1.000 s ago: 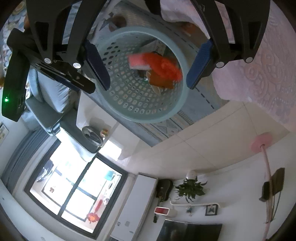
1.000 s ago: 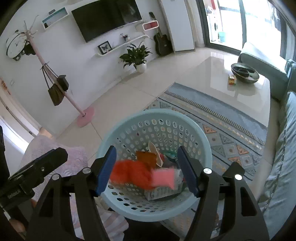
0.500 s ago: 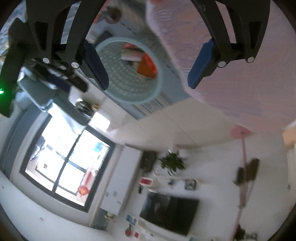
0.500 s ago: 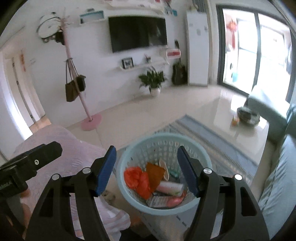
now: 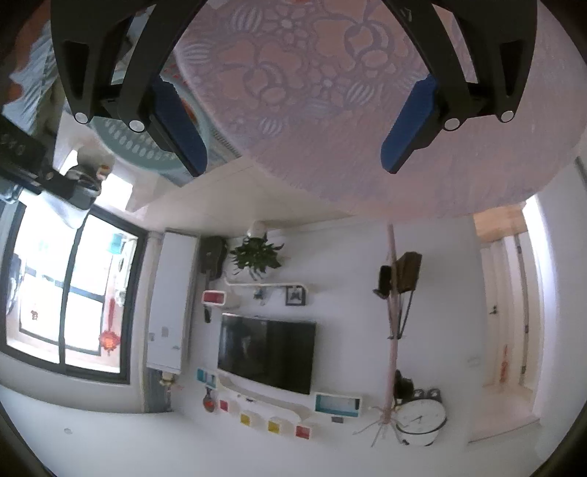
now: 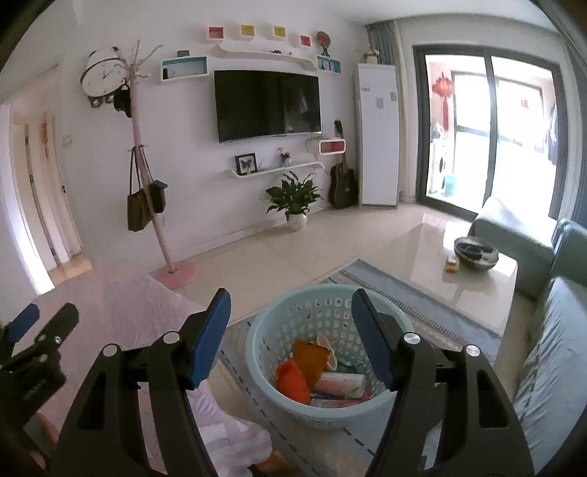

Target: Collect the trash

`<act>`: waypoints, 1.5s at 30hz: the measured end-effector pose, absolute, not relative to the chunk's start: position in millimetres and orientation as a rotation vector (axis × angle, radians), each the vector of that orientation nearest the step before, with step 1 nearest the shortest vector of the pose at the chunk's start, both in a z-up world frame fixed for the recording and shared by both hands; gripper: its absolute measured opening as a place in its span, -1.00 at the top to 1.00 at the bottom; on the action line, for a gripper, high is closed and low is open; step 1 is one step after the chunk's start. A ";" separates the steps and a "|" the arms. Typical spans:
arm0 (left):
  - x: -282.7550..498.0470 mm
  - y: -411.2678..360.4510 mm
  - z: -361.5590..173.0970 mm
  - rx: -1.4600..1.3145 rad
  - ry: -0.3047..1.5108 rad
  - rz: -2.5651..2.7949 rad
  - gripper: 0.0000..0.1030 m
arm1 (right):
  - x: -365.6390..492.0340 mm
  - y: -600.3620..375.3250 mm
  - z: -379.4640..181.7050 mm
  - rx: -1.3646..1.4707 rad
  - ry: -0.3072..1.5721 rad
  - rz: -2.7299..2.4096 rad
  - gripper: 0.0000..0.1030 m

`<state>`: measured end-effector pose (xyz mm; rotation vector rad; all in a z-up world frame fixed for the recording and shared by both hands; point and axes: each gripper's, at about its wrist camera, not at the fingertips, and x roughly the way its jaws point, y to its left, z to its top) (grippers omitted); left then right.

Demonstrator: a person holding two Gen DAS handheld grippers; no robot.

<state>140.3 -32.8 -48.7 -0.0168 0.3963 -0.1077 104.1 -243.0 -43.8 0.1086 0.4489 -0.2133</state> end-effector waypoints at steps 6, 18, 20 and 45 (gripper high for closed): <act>140.5 -27.5 -42.7 0.015 0.375 -0.062 -0.85 | 100.9 -234.8 -47.6 0.104 0.439 -0.207 -0.40; 138.1 -13.4 -43.4 -0.007 0.386 -0.063 -0.85 | 104.0 -234.8 -53.4 0.091 0.441 -0.211 -0.40; 136.1 -19.5 -44.4 0.004 0.385 -0.059 -0.85 | 104.4 -235.4 -53.5 0.093 0.442 -0.210 -0.41; 133.3 -32.3 -43.9 0.038 0.398 -0.043 -0.85 | 102.1 -247.3 -57.6 0.135 0.412 -0.258 -0.48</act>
